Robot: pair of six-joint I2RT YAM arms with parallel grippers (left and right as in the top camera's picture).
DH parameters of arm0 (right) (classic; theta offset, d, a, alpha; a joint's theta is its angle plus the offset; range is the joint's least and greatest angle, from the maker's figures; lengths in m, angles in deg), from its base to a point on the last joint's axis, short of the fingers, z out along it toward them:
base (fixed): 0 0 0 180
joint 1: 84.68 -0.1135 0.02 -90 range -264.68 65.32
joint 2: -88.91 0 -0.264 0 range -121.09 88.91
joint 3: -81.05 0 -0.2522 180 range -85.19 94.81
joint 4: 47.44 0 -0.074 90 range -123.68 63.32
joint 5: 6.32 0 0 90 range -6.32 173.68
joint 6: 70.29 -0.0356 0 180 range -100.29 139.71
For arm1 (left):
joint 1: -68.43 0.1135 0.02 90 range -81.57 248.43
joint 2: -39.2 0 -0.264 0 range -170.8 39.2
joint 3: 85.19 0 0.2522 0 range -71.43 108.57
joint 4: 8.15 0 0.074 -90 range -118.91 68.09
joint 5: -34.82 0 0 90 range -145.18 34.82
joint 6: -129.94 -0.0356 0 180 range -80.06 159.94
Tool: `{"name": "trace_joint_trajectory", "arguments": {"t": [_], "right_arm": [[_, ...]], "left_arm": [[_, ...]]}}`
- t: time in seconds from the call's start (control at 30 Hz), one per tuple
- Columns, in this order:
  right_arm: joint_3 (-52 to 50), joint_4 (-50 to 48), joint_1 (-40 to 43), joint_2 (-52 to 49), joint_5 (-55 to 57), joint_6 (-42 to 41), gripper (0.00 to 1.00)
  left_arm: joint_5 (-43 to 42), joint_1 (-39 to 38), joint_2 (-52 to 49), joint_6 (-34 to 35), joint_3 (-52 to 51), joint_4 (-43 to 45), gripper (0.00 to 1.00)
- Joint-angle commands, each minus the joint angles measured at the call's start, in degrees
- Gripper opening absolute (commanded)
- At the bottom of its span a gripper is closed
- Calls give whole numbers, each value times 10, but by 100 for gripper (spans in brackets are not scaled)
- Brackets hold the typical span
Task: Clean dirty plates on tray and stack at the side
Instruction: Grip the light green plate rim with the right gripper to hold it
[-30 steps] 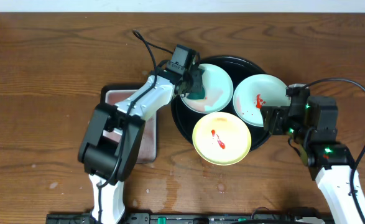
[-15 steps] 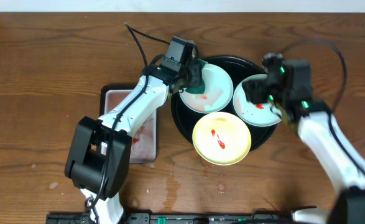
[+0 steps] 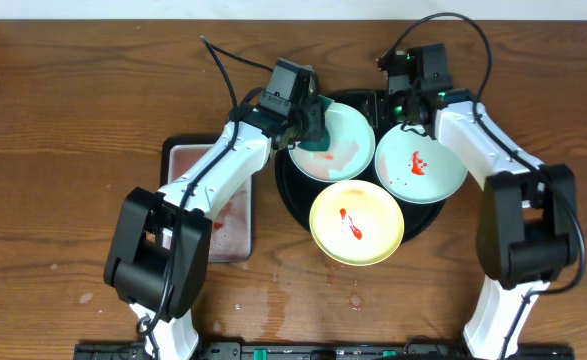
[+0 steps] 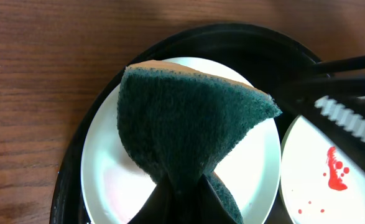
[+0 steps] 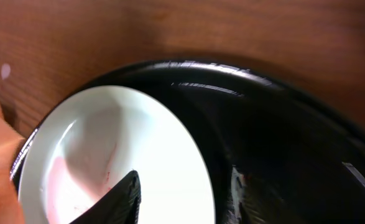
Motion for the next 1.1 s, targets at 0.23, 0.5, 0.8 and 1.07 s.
{"name": "trace_joint_trajectory", "arguments": {"t": [0.23, 0.5, 0.8, 1.07], "right_arm": [[13, 9, -28, -48, 23, 28, 38], [37, 26, -26, -46, 35, 29, 42], [102, 100, -17, -44, 56, 54, 42], [90, 118, -13, -64, 77, 63, 36]], "left_arm": [[-5, 2, 5, -7, 12, -8, 7], [-5, 2, 5, -7, 12, -15, 7], [-5, 2, 5, -7, 12, -15, 7], [-5, 2, 5, 4, 12, -8, 7]]}}
